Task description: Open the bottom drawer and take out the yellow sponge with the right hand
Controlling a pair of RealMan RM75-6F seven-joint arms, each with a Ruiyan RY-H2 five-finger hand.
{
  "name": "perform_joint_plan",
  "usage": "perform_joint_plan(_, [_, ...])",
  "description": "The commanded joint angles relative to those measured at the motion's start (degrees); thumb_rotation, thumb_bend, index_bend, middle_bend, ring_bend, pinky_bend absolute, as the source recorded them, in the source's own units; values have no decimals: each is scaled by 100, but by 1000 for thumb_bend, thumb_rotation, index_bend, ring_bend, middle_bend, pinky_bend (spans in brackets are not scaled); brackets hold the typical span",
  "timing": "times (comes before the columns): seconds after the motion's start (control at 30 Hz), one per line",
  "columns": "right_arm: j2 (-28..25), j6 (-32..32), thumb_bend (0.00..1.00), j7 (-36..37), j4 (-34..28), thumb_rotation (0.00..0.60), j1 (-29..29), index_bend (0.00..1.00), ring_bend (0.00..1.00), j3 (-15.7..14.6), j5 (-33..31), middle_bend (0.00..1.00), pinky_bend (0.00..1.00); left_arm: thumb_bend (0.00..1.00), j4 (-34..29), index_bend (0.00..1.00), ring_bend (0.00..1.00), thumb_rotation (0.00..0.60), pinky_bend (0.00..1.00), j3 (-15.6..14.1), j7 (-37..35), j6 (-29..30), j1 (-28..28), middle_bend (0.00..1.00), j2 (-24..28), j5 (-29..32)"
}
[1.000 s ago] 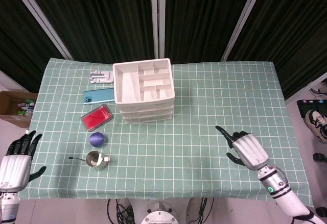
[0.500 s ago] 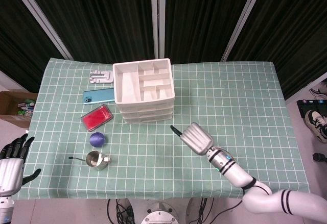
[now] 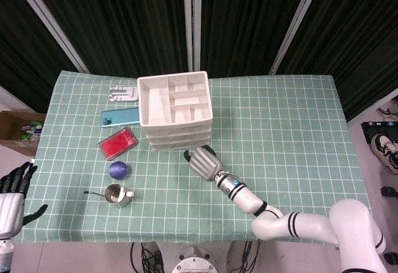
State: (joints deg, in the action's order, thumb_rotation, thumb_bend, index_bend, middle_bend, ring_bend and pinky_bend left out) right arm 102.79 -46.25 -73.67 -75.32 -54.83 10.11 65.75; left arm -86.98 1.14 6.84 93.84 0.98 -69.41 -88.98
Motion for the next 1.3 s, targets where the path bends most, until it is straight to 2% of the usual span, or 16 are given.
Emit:
perform_joint_plan(0.03, [192, -42, 431, -66, 247, 600, -168, 221, 874, -69, -74, 885, 941, 0, 43, 132, 107, 600, 190, 9, -71, 31, 28, 80, -6, 18])
perform_joint_plan(0.87, [538, -270, 438, -581, 1170, 600, -670, 276, 875, -417, -322, 888, 943, 0, 218, 137, 107, 600, 190, 73, -485, 250, 185, 80, -37, 35])
perform_joint_plan(1.17, [608, -380, 444, -714, 1265, 600, -690, 399, 880, -529, -362, 895, 950, 0, 193, 137, 107, 600, 190, 84, -479, 255, 194, 80, -18, 22])
perform_joint_plan(1.3, [563, -431, 445, -681, 1149, 600, -662, 418, 880, -587, -333, 895, 949, 0, 172, 137, 107, 600, 190, 77, -456, 256, 200, 80, -7, 5])
